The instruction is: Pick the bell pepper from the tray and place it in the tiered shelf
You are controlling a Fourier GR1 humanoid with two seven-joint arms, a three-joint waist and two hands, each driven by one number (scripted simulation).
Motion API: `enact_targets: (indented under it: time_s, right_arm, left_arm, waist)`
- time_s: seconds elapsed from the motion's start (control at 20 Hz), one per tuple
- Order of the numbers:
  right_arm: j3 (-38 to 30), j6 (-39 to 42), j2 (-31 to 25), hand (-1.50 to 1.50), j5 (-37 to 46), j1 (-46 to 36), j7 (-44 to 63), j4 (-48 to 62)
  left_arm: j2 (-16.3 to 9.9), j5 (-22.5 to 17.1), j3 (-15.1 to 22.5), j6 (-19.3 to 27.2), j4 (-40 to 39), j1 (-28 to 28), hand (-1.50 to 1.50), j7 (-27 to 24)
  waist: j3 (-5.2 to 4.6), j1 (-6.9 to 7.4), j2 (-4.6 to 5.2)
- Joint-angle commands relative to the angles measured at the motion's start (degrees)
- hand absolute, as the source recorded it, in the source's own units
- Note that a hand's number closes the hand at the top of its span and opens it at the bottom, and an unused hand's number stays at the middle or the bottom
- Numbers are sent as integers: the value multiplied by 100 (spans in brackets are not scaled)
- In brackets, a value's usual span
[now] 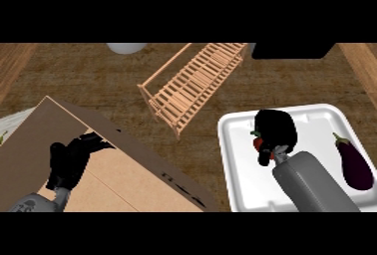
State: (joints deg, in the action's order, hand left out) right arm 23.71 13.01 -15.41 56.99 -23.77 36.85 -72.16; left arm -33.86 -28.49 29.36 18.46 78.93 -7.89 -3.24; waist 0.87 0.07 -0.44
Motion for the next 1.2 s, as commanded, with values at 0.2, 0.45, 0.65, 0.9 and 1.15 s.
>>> enact_targets:
  time_s: [0.2, 0.45, 0.65, 0.9, 1.15]
  right_arm:
    - [-370, 457, -1452, 150, -1357, -544, -3908, -143]
    - [-1451, 369, -2444, 150, -1983, -828, -5420, 196]
    - [-1871, 310, -2193, 150, -2179, -1558, -5456, 518]
    - [-2645, 829, -1890, 150, -3279, -2038, -5101, 474]
    - [-2737, 786, -1859, 150, -3251, -2624, -4838, 799]
  left_arm:
    - [-29, 152, 319, -24, 29, 118, 0, -75]
    - [-203, 57, 344, 106, 276, 183, 0, 99]
    - [-52, -10, 367, -121, -205, 5, 0, -182]
    - [-325, -59, 542, 252, 158, 88, 0, 22]
    - [-325, -133, 715, 399, 397, 158, 0, -53]
  waist:
    - [-70, 86, 93]
    - [-73, 39, 56]
    - [-88, 27, 72]
    - [-91, -2, 41]
    - [-99, 77, 83]
